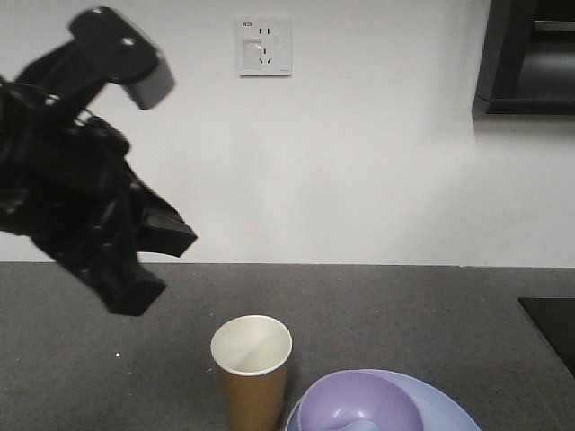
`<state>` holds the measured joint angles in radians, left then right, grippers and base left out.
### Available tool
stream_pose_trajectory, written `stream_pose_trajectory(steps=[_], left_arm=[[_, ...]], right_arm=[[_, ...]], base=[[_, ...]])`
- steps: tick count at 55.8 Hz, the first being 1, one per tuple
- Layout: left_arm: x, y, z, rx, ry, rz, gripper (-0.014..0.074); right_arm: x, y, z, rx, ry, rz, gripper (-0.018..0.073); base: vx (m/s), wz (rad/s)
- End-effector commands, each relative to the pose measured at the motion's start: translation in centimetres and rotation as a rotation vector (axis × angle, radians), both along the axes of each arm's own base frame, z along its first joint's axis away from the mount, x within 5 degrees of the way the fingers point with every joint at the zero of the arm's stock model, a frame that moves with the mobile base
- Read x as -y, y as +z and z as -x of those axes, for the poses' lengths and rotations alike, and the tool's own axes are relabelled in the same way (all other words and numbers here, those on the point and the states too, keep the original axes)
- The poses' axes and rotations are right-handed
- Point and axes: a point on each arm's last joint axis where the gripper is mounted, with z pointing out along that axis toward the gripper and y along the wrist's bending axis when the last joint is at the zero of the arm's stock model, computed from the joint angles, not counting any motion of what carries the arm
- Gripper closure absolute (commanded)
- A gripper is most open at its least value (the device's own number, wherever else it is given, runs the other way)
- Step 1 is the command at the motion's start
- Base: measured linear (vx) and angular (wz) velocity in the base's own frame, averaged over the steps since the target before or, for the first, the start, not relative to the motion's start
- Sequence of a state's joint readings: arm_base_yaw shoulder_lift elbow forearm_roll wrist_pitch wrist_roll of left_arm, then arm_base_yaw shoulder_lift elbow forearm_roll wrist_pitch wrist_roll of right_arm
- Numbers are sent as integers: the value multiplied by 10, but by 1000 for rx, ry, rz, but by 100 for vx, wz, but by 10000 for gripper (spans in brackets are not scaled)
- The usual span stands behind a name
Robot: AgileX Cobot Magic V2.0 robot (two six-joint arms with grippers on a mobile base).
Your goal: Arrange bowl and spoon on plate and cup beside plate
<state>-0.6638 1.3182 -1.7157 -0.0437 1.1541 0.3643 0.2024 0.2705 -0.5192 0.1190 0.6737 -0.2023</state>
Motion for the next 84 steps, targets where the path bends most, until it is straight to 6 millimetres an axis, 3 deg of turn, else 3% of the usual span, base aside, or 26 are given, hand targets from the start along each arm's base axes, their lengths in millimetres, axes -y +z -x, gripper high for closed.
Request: stream_pose_trajectory(steps=[1, 4, 14, 23, 36, 76, 84], left_arm=[[-20, -1, 20, 137, 26, 92, 599], [-26, -14, 26, 158, 34, 113, 598], [-50, -101, 60, 164, 76, 260, 596], [-66, -142, 82, 202, 116, 463, 596], [-73, -145, 87, 294, 138, 566, 596], [-73, -147, 88, 280, 136, 554, 596], [-76, -164, 87, 320, 145, 525, 596]], right_arm=[[-1, 15, -2, 86, 0, -53, 568], [-2, 16, -2, 88, 3, -66, 568], [-2, 21, -3, 153, 5, -56, 568], [-3, 17, -9, 221, -5, -108, 567], [-2, 14, -13, 285, -24, -125, 567], [-2, 13, -13, 274, -22, -123, 567], [-2, 13, -13, 274, -22, -123, 567]], base=[[0, 0], [0, 0], [0, 0], [0, 0], [0, 0], [0, 0], [0, 0]])
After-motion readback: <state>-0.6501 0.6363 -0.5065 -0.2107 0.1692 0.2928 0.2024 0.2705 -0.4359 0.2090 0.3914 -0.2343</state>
